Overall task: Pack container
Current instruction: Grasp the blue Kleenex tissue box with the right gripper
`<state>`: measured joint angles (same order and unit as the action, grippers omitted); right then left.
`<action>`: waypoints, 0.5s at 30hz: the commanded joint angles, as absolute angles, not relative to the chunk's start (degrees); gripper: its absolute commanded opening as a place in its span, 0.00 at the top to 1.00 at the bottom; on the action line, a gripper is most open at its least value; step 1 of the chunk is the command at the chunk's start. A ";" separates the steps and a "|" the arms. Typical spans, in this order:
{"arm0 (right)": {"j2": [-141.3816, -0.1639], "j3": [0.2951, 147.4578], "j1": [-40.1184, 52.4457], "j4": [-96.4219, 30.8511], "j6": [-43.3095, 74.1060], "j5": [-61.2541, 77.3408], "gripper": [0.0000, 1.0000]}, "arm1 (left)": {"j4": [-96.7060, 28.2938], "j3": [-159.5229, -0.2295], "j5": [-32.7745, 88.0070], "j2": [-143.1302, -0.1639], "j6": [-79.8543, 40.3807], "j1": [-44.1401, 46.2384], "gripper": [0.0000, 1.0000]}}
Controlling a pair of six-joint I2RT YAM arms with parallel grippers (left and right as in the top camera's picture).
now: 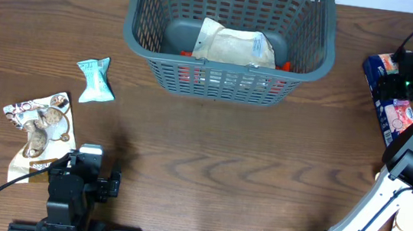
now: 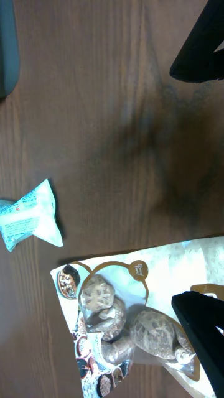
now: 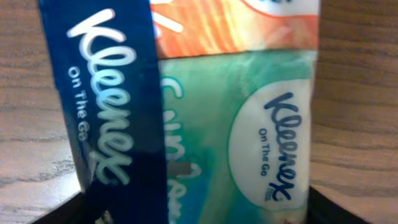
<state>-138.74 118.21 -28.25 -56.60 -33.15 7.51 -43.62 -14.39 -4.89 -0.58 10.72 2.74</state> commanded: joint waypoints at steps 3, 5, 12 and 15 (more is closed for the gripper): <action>-139.63 118.06 -28.18 -56.73 -32.56 7.99 0.52 | -43.79 -14.74 -4.93 -0.23 10.41 2.98 0.01; -139.63 118.06 -28.18 -56.95 -32.40 8.03 0.62 | -43.79 -14.74 -4.93 -0.23 10.41 2.98 0.01; -139.44 118.10 -28.16 -57.43 -29.56 12.16 0.87 | -43.79 -14.74 -4.93 -0.23 10.41 2.98 0.01; -138.41 118.72 -28.03 -57.01 -26.92 15.11 0.94 | -43.79 -14.74 -4.84 -0.23 10.20 2.98 0.01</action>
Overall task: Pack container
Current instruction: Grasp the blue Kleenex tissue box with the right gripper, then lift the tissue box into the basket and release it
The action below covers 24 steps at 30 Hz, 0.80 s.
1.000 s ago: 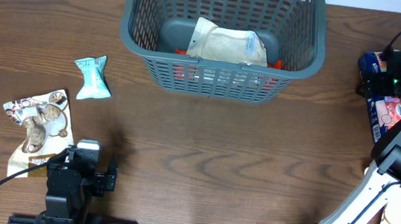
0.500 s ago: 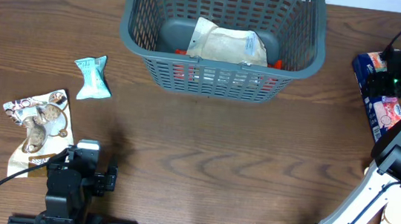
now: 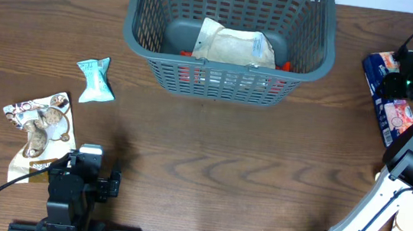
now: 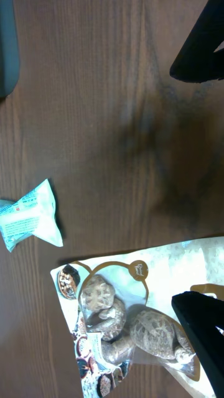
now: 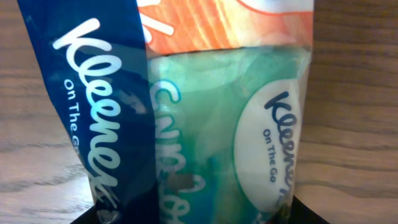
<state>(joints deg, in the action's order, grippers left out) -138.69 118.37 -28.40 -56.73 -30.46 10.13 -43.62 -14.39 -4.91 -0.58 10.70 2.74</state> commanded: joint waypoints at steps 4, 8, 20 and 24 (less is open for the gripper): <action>-135.57 121.47 -27.57 -56.49 -22.63 18.26 0.99 | -43.66 -14.74 -3.40 -0.23 10.22 2.98 0.01; -131.04 126.04 -26.35 -56.53 -20.56 22.46 0.99 | -43.62 -14.74 -3.40 -0.23 10.22 2.98 0.01; -112.20 136.25 -13.80 -47.11 -25.30 25.76 0.99 | -43.59 -14.74 -3.40 -0.23 10.22 2.98 0.01; -107.92 136.25 -6.00 -47.81 -37.71 26.22 0.99 | -43.59 -14.74 -3.40 -0.23 10.22 2.98 0.01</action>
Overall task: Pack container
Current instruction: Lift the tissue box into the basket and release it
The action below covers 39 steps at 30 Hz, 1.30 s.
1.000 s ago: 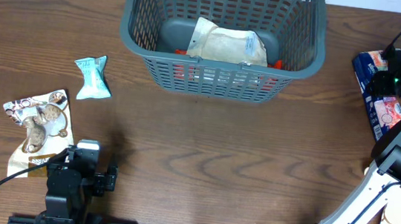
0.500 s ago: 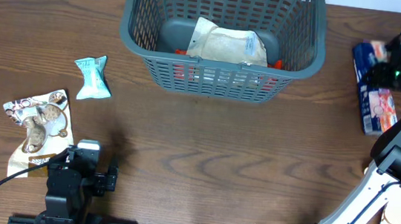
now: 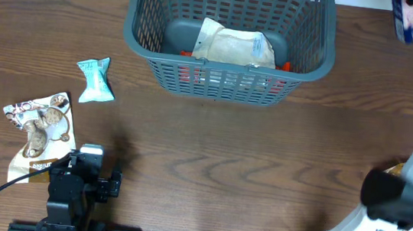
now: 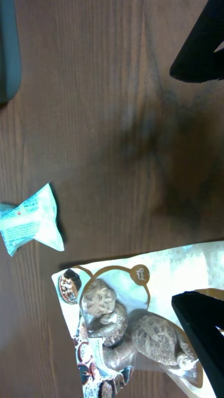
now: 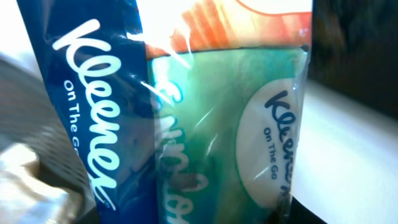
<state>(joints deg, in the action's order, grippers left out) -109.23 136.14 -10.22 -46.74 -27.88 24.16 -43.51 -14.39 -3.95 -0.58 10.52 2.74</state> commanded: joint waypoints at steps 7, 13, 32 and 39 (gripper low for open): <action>-107.50 136.22 7.75 -52.47 -50.92 22.46 0.99 | -43.62 -14.74 -3.40 -0.23 10.22 2.98 0.01; -112.46 136.20 15.77 -53.95 -54.33 20.97 0.99 | -43.62 -14.74 -3.40 -0.23 10.22 2.98 0.01; -130.87 136.18 20.25 -58.30 -55.00 17.65 0.51 | -43.62 -14.74 -3.40 -0.23 10.22 2.98 0.01; -128.03 136.20 20.25 -56.90 -51.46 17.17 0.42 | -43.62 -14.74 -3.40 -0.23 10.22 2.98 0.01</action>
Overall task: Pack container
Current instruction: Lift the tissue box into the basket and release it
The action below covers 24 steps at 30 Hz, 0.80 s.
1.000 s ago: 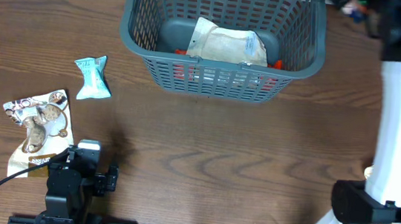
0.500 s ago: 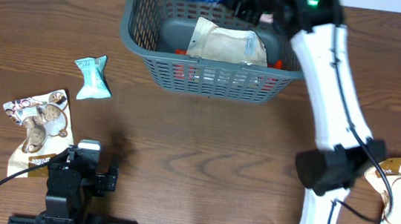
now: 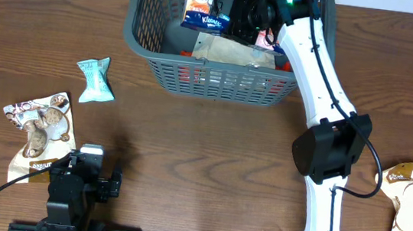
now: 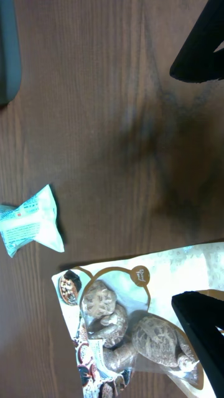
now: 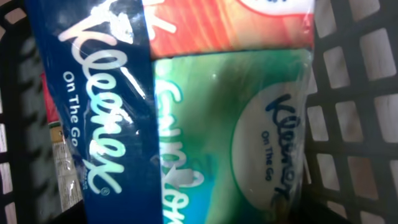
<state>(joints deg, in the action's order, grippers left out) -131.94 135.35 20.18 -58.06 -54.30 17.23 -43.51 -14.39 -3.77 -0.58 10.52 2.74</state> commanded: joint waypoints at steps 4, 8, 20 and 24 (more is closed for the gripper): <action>-122.72 136.20 20.23 -52.18 -47.53 18.48 0.22 | -43.64 -14.74 -3.40 -0.23 10.22 2.98 0.01; -118.19 136.20 20.12 -50.28 -45.36 19.75 0.05 | -43.62 -14.74 -3.40 -0.23 10.22 2.98 0.01; -111.15 136.20 18.02 -52.99 -43.44 19.20 0.01 | -43.62 -14.74 -3.40 -0.23 10.22 2.98 0.01; -106.59 136.20 12.19 -48.36 -32.53 16.36 0.01 | -43.62 -14.74 -3.40 -0.23 10.22 2.98 0.01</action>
